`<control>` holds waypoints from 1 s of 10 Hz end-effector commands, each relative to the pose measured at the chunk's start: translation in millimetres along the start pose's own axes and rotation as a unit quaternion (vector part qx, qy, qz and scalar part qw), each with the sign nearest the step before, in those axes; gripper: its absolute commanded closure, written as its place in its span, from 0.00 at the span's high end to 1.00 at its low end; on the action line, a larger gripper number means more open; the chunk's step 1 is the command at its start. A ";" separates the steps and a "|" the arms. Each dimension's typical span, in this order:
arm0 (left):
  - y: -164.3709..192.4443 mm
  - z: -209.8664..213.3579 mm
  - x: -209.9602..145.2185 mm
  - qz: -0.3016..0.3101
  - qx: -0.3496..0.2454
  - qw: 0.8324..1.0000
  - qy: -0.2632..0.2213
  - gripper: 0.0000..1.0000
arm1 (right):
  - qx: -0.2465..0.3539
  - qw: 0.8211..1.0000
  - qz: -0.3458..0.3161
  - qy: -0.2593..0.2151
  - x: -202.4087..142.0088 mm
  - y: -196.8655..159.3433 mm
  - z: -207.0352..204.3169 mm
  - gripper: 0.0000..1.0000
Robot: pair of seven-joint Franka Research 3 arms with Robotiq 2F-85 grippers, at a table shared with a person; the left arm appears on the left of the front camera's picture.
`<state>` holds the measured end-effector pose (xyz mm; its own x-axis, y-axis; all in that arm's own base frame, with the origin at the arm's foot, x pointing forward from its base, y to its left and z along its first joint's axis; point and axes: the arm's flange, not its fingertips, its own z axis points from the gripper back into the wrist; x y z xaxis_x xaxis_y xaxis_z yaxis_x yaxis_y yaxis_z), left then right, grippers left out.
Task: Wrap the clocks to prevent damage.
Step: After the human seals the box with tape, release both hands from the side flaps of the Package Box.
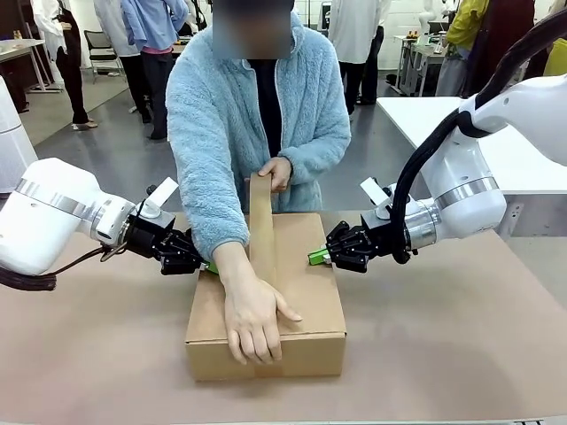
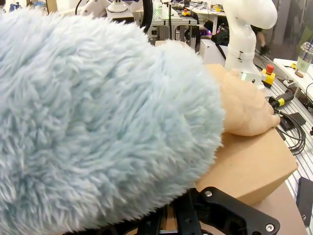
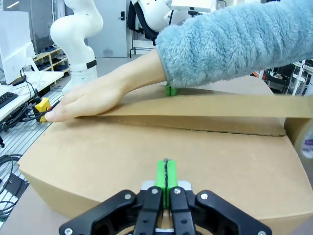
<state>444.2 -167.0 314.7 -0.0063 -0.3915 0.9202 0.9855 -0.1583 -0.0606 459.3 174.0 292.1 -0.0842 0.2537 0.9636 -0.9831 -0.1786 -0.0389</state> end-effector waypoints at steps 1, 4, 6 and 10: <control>-0.3 -2.3 -1.9 -0.006 0.003 1.000 0.005 0.00 | -0.001 1.000 -0.002 0.004 -1.9 -0.1 -1.7 0.01; -0.3 -2.3 -1.9 -0.006 0.003 1.000 0.005 0.00 | -0.001 1.000 -0.002 0.004 -1.9 -0.1 -1.7 0.01; -0.3 -2.3 -1.9 -0.006 0.003 1.000 0.005 0.00 | -0.001 1.000 -0.002 0.004 -1.9 -0.1 -1.7 0.01; -0.3 -2.3 -1.9 -0.006 0.003 1.000 0.005 0.00 | -0.001 1.000 -0.002 0.004 -1.9 -0.1 -1.7 0.01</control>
<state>444.2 -167.0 314.6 -0.0062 -0.3918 0.9200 0.9856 -0.1580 -0.0606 459.3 174.0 291.9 -0.0840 0.2540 0.9635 -0.9832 -0.1784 -0.0387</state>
